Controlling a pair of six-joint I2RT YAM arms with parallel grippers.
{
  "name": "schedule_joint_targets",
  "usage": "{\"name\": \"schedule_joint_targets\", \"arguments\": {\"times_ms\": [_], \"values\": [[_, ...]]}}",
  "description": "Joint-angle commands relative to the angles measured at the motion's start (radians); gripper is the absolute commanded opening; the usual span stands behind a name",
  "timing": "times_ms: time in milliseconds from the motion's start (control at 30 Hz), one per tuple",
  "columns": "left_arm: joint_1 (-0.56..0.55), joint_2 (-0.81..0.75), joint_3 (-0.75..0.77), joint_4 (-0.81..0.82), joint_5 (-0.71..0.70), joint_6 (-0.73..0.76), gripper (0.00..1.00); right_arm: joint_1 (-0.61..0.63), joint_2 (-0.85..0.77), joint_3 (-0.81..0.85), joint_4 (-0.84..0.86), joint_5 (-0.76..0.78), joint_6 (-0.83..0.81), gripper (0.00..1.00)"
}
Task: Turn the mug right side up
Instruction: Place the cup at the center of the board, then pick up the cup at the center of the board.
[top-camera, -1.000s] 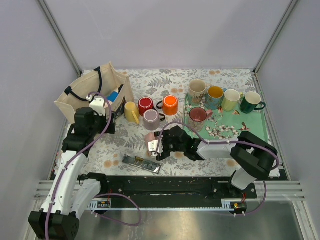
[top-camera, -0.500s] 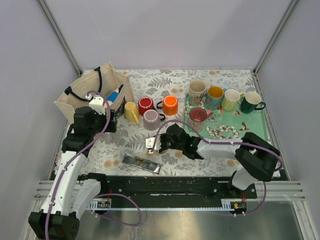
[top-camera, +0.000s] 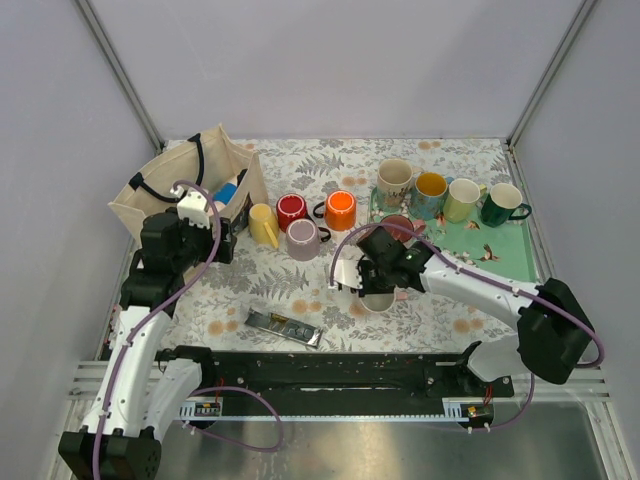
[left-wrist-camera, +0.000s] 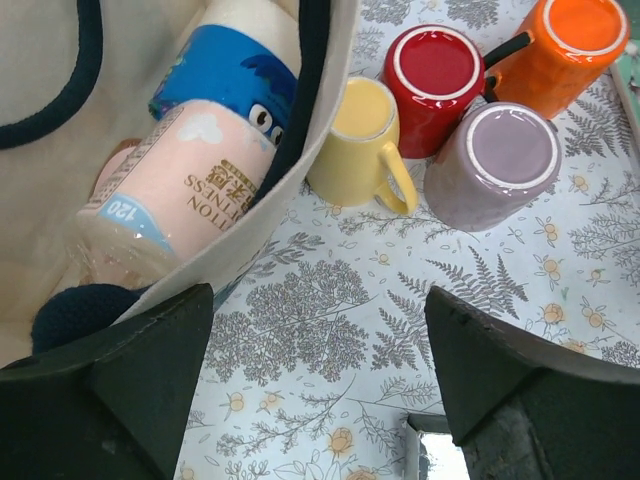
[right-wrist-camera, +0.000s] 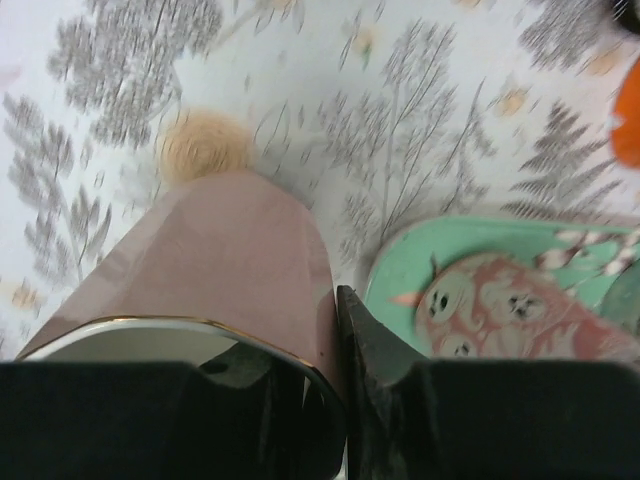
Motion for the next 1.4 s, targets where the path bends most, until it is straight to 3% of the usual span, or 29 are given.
{"name": "schedule_joint_targets", "arguments": {"times_ms": [0,267,600,767,1000,1133,1267,1367], "values": [[0.006,-0.018,0.050,0.080,0.072,0.057,0.90,-0.059,0.006,0.128,-0.324,-0.061,-0.123,0.11],[0.012,0.016,0.079,0.090,0.152,0.010,0.90,-0.078,0.054,0.146,-0.338,-0.027,-0.217,0.39],[0.012,0.076,0.139,0.092,0.166,-0.004,0.90,-0.110,-0.080,0.145,-0.364,0.004,-0.148,0.49],[0.014,0.099,0.141,0.112,0.181,-0.032,0.90,-0.128,-0.179,0.131,-0.387,0.004,-0.041,0.55],[0.014,0.113,0.142,0.118,0.193,-0.044,0.90,-0.136,-0.233,0.157,-0.421,-0.043,0.120,0.56],[0.012,0.116,0.142,0.120,0.195,-0.081,0.90,-0.138,-0.220,0.159,-0.407,-0.140,0.321,0.68],[0.011,0.110,0.141,0.110,0.195,-0.084,0.90,-0.136,-0.206,0.146,-0.360,-0.191,0.553,0.72],[0.007,0.107,0.134,0.109,0.195,-0.087,0.90,-0.136,-0.166,0.156,-0.344,-0.203,0.593,0.71]]}}
